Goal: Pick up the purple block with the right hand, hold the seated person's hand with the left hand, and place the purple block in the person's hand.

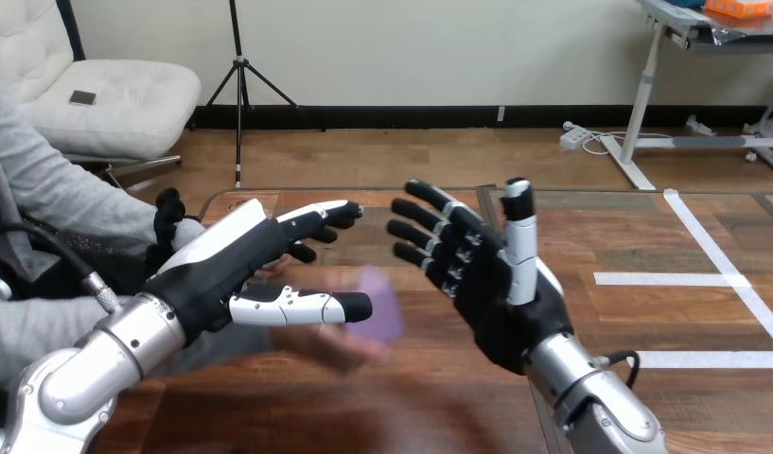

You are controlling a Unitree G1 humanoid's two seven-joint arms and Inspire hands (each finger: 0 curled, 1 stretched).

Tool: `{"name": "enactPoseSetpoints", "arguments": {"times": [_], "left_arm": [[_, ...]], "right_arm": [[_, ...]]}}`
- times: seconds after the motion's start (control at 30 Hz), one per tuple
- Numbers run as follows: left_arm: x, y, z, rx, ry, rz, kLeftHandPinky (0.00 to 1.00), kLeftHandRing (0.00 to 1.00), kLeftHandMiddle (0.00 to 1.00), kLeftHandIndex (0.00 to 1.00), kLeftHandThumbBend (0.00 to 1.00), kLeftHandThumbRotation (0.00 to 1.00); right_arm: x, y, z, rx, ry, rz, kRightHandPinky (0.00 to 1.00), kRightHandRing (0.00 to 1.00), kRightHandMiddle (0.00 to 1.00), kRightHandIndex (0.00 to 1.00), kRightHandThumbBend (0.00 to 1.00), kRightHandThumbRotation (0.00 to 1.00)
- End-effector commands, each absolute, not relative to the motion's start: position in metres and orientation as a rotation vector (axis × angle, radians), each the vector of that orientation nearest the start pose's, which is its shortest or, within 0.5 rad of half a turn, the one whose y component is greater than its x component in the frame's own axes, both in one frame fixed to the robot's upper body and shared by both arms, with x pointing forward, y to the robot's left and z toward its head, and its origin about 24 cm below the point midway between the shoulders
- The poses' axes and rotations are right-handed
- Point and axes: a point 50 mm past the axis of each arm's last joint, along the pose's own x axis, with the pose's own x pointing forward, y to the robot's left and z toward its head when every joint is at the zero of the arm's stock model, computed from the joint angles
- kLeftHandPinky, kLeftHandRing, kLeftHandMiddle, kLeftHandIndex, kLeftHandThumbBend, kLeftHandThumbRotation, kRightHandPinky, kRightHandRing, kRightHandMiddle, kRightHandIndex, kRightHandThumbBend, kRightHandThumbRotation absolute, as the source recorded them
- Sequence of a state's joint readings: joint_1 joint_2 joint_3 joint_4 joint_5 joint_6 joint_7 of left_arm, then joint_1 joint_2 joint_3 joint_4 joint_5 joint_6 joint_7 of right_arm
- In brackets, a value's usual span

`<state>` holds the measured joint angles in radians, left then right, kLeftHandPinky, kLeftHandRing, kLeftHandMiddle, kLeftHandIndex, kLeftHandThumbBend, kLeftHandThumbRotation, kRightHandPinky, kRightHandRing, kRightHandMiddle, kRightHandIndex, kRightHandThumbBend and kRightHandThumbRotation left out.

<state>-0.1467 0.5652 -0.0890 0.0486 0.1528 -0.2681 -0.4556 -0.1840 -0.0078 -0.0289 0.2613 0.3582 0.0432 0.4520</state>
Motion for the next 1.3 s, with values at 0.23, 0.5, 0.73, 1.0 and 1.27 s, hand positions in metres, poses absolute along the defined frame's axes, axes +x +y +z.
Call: {"name": "enactPoseSetpoints", "arguments": {"times": [0.23,0.5,0.73,1.0,1.27], "left_arm": [[0.268,0.202,0.100,0.623,-0.341,-0.479,0.64,0.79,0.83,0.84,1.00,0.99],[0.260,0.206,0.089,0.503,-0.373,-0.392,0.65,0.78,0.80,0.81,1.00,1.00],[0.248,0.208,0.079,0.441,-0.404,-0.333,0.64,0.78,0.80,0.80,0.99,1.00],[0.229,0.209,0.066,0.383,-0.418,-0.252,0.72,0.82,0.81,0.79,0.90,1.00],[0.209,0.203,0.050,0.201,-0.427,-0.201,0.79,0.86,0.83,0.80,0.80,1.00]], "right_arm": [[0.294,-0.134,0.059,0.372,-0.087,0.445,0.93,0.88,0.87,0.88,1.00,1.00],[0.290,-0.144,0.059,0.375,-0.103,0.415,0.92,0.88,0.87,0.88,1.00,1.00],[0.283,-0.153,0.057,0.381,-0.111,0.399,0.92,0.88,0.88,0.89,1.00,1.00],[0.268,-0.162,0.051,0.395,-0.099,0.363,0.92,0.88,0.89,0.89,1.00,1.00],[0.248,-0.169,0.044,0.423,-0.092,0.336,0.90,0.89,0.89,0.89,1.00,1.00]]}}
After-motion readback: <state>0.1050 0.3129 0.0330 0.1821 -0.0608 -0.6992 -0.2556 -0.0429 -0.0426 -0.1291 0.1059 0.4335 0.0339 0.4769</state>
